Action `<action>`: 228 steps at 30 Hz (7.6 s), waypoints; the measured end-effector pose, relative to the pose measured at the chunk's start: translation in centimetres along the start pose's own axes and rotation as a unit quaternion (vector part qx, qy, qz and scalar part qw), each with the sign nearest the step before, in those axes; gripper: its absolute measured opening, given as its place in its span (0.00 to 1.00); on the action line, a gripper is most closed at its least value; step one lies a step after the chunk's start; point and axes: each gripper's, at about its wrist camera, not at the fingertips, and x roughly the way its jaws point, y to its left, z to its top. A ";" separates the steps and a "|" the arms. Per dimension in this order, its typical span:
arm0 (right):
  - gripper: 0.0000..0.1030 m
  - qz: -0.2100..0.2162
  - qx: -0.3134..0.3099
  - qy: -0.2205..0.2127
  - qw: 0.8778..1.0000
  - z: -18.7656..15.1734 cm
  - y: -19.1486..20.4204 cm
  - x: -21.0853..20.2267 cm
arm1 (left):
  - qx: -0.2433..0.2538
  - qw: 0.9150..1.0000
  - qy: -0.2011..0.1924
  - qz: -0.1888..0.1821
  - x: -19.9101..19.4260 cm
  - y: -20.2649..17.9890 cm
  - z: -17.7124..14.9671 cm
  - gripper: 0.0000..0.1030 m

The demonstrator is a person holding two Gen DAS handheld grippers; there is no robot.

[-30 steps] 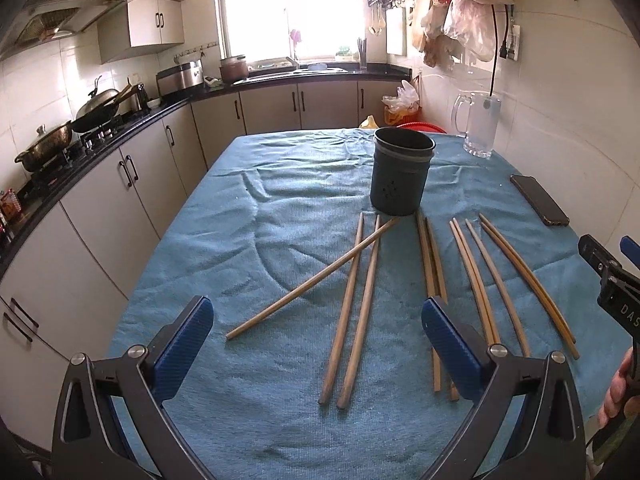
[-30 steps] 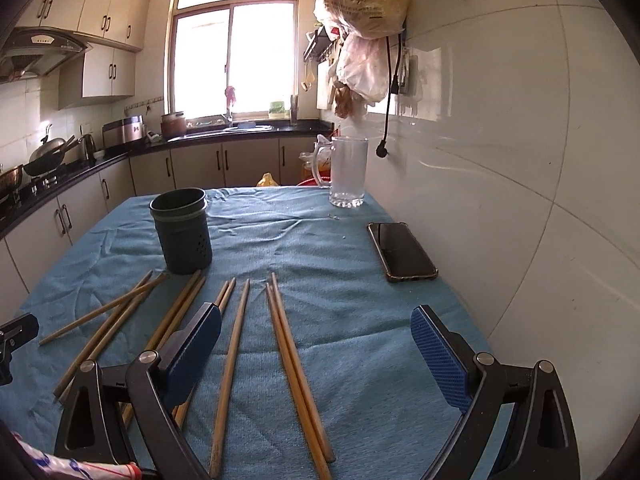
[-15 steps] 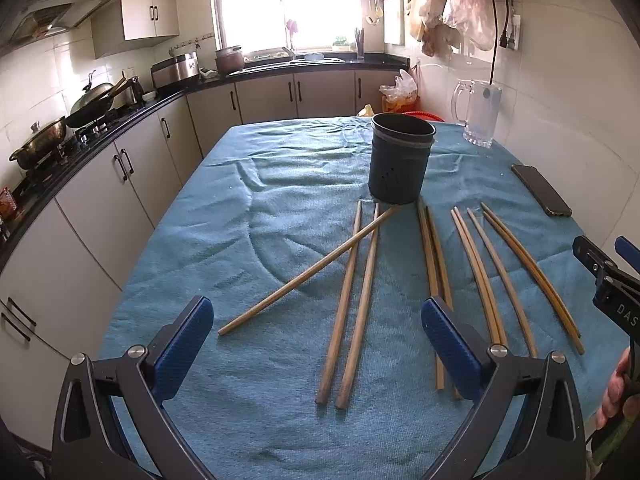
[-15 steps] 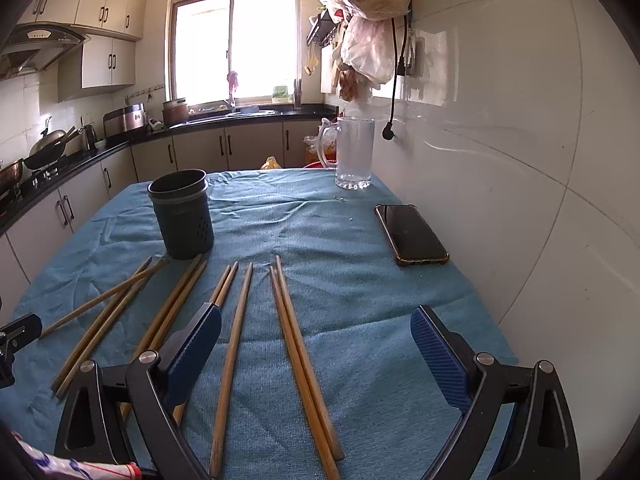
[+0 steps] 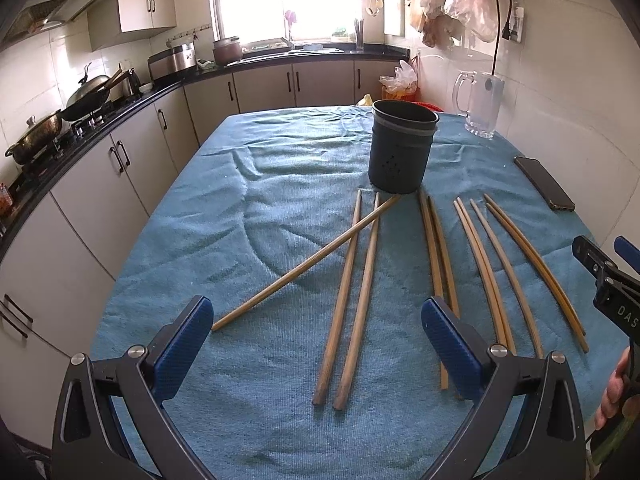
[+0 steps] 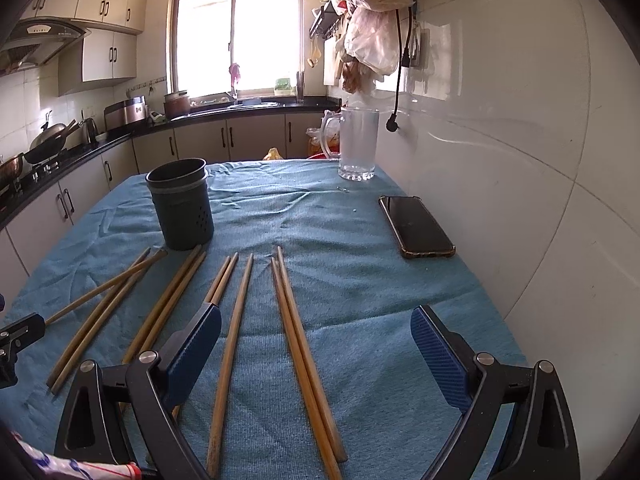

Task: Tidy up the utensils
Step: 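Lower the left tool to one wooden chopstick while the right tool lowers to another, then close the left tool on a chopstick while the right tool closes on another chopstick, then lift both held chopsticks and lower them into the black holder cup, then open the left tool releasing its chopstick while the right tool opens too, then close the left tool on a chopstick while the right tool grasps another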

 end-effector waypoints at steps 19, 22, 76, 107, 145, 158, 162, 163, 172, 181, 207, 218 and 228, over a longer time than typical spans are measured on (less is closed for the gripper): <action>0.94 0.093 -0.036 0.121 0.988 2.6 -1.7 6.2 | 0.182 0.979 0.023 -0.088 2.4 -1.0 6.6 0.66; 0.87 0.114 -0.026 0.147 0.982 3.0 -2.1 7.5 | 0.213 0.968 0.057 -0.118 5.0 -1.7 7.3 0.57; 0.16 0.150 0.054 0.255 0.954 6.0 -3.2 18.5 | 0.117 0.961 0.193 -0.160 14.9 2.5 7.6 0.07; 0.06 0.122 0.005 0.155 0.980 8.9 -3.4 11.8 | 0.086 0.987 0.084 -0.105 7.6 2.6 9.4 0.06; 0.06 0.183 -0.012 -0.063 0.981 19.2 -0.1 -3.3 | -0.034 0.978 -0.119 -0.170 -6.5 3.3 16.3 0.06; 0.06 0.229 0.039 -0.094 0.968 27.4 4.8 3.7 | -0.048 0.971 -0.155 -0.173 -1.2 0.0 27.2 0.06; 0.06 0.229 0.035 -0.061 0.971 26.7 6.2 7.5 | -0.038 0.979 -0.124 -0.157 3.2 -1.6 28.2 0.06; 0.06 0.228 0.032 -0.047 0.972 26.3 6.7 8.7 | -0.036 0.981 -0.116 -0.153 4.1 -1.8 28.1 0.06; 0.07 0.219 0.019 0.023 0.975 23.0 8.0 14.2 | -0.034 0.988 -0.056 -0.143 8.7 -1.6 26.2 0.07; 0.43 0.206 0.030 0.011 0.978 23.5 6.6 12.6 | -0.055 0.986 -0.081 -0.134 5.6 0.6 26.0 0.35; 0.61 0.118 0.007 0.195 0.974 5.5 -4.4 11.9 | -0.022 0.984 0.126 -0.126 10.0 2.0 8.0 0.29; 0.49 0.126 -0.018 0.215 0.968 3.8 -2.1 13.9 | 0.036 0.983 0.140 -0.116 13.3 -1.1 7.5 0.15; 0.34 0.096 -0.064 0.207 0.971 3.8 -1.1 14.3 | 0.052 0.981 0.144 -0.119 14.8 -1.4 8.2 0.06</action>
